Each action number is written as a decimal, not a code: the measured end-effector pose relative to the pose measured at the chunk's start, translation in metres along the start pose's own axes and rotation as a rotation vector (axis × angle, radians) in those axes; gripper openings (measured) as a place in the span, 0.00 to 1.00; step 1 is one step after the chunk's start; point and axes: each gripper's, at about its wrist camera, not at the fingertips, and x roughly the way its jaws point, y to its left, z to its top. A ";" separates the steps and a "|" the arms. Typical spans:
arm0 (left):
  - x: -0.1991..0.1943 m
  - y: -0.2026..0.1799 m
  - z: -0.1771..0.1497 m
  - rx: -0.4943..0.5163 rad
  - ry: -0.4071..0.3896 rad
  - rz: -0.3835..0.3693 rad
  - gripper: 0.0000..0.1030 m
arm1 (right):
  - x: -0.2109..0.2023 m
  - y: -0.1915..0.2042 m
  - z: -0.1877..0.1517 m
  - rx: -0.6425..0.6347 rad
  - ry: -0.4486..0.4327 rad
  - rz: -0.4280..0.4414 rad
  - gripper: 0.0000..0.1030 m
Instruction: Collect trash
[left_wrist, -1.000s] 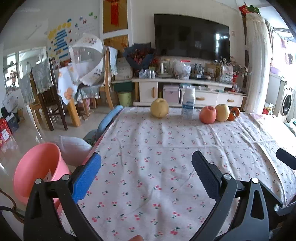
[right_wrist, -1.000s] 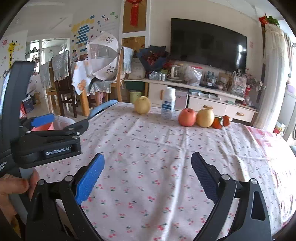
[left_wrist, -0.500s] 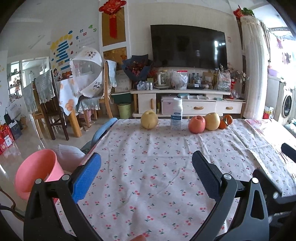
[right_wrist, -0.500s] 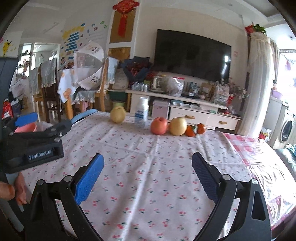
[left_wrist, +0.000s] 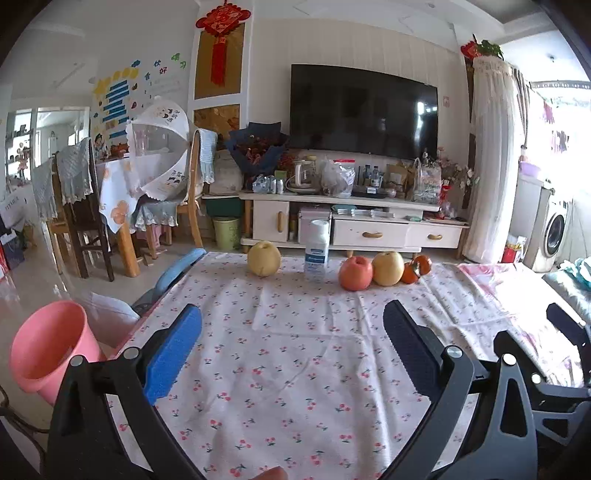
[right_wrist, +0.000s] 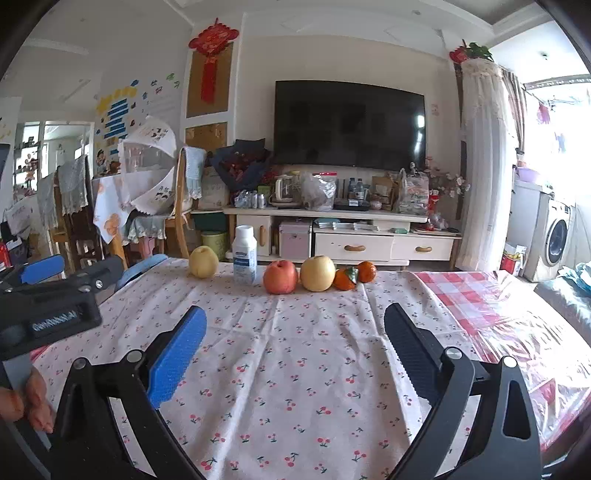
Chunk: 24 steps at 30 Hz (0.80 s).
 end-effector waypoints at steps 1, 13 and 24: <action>-0.001 -0.002 0.001 0.000 -0.003 -0.002 0.96 | 0.000 -0.003 0.000 0.007 -0.003 -0.002 0.93; -0.004 -0.019 0.005 0.020 -0.005 -0.024 0.96 | -0.003 -0.021 0.003 0.060 -0.014 0.009 0.94; 0.003 -0.026 0.003 0.030 0.012 -0.032 0.96 | 0.003 -0.029 0.001 0.076 0.001 0.013 0.94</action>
